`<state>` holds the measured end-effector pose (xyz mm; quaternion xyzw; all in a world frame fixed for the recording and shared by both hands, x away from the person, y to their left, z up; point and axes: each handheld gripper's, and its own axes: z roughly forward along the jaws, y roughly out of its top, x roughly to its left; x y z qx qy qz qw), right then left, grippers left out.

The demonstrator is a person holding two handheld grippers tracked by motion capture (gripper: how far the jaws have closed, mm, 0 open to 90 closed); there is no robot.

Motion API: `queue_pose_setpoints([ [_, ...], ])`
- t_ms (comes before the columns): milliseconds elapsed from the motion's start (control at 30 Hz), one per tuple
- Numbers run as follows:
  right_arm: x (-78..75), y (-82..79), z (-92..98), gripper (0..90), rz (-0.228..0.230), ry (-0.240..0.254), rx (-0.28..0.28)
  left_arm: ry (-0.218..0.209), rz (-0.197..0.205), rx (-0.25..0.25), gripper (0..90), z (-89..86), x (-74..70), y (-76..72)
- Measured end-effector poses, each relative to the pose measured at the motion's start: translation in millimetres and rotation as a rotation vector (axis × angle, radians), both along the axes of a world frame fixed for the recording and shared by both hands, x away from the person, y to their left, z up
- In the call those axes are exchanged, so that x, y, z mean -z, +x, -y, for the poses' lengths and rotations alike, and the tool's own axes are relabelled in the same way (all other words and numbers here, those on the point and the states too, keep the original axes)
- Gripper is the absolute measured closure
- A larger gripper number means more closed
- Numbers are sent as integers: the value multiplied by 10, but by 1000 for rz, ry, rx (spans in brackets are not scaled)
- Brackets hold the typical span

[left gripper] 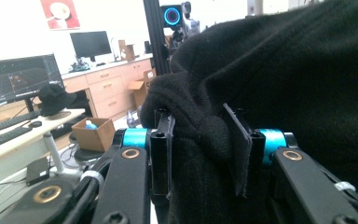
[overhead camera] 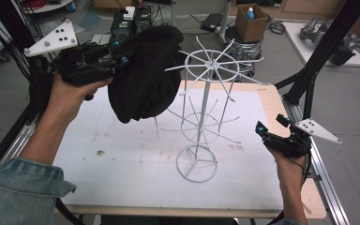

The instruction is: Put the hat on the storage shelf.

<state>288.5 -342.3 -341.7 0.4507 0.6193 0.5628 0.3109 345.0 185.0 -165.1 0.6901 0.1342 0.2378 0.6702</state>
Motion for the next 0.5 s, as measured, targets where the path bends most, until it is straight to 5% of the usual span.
queue_pose_setpoints([
  [500, -1, -3, 21, 131, 0, 3, 2, 38, -21, -22, 586, 15, 167, 13],
])
